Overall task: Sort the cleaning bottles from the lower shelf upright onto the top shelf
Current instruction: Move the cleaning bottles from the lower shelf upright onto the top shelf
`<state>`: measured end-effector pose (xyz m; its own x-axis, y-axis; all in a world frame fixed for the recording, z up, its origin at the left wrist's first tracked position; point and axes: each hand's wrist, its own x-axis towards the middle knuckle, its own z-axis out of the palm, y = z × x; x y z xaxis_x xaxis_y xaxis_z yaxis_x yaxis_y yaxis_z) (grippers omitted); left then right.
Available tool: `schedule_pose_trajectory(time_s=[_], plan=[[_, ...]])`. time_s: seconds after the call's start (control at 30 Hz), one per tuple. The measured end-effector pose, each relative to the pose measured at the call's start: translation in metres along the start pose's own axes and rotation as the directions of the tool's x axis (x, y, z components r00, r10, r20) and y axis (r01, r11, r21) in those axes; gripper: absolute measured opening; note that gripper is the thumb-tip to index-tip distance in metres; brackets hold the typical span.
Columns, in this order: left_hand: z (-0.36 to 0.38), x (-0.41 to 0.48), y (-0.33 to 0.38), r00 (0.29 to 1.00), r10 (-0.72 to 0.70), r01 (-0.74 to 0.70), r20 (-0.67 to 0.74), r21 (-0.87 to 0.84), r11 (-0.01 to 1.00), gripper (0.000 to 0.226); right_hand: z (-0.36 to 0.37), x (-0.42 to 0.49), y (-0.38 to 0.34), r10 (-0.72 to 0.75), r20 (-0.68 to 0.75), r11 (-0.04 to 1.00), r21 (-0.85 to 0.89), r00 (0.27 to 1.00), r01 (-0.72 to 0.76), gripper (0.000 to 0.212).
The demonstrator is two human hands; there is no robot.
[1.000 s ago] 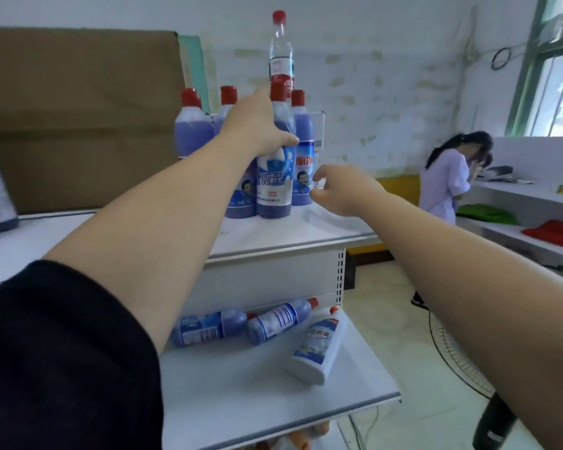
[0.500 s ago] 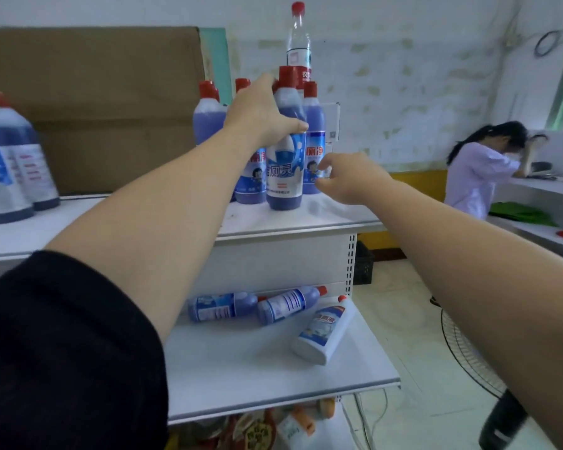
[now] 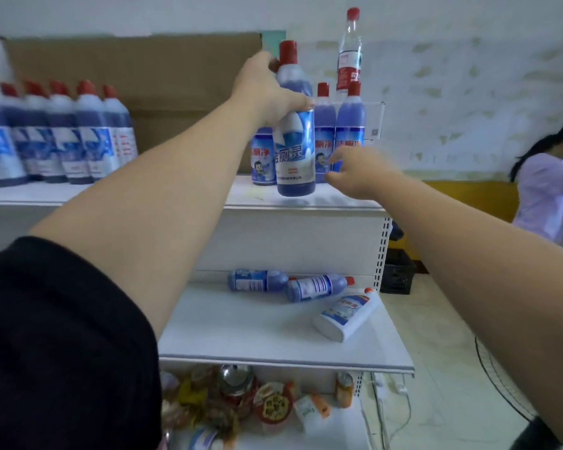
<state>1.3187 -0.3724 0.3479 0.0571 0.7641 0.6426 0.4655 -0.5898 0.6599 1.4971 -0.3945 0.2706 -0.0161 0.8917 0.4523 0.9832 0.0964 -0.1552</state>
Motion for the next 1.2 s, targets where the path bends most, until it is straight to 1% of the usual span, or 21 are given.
schedule_pose_trajectory(time_s=[0.1,0.27,0.4,0.57,0.7,0.83,0.93,1.07,1.2], plan=[[-0.025,-0.005,-0.011,0.999,-0.038,0.039,-0.032,0.015,0.999,0.087,0.005,0.002,-0.022,-0.044,0.001,0.999,0.021,0.999,0.044,0.028],[-0.075,-0.005,-0.043,0.992,-0.103,0.107,-0.079,0.044,0.993,0.093,0.014,0.013,-0.073,-0.123,0.035,0.992,-0.005,0.992,0.123,0.034],[-0.119,0.000,-0.077,0.985,-0.135,0.141,-0.109,0.046,0.989,0.092,0.027,0.028,-0.122,-0.166,0.069,0.986,-0.006,0.984,0.167,0.034],[-0.180,0.013,-0.129,0.979,-0.141,0.155,-0.147,0.084,0.984,0.088,0.052,0.051,-0.194,-0.176,0.091,0.984,-0.002,0.980,0.177,0.034],[-0.231,0.028,-0.172,0.977,-0.158,0.173,-0.143,0.097,0.980,0.093,0.076,0.072,-0.255,-0.166,0.078,0.986,0.036,0.983,0.164,0.034],[-0.279,0.041,-0.215,0.978,-0.152,0.172,-0.145,0.138,0.975,0.092,0.107,0.090,-0.309,-0.149,0.090,0.988,0.057,0.985,0.144,0.032],[-0.310,0.047,-0.246,0.975,-0.161,0.183,-0.152,0.148,0.972,0.096,0.124,0.100,-0.344,-0.142,0.079,0.987,0.083,0.987,0.136,0.033],[-0.344,0.055,-0.278,0.975,-0.163,0.190,-0.151,0.181,0.965,0.096,0.140,0.114,-0.385,-0.143,0.084,0.986,0.096,0.986,0.135,0.038],[-0.367,0.065,-0.305,0.971,-0.181,0.209,-0.155,0.182,0.961,0.095,0.157,0.125,-0.418,-0.153,0.099,0.985,0.090,0.983,0.144,0.034]])
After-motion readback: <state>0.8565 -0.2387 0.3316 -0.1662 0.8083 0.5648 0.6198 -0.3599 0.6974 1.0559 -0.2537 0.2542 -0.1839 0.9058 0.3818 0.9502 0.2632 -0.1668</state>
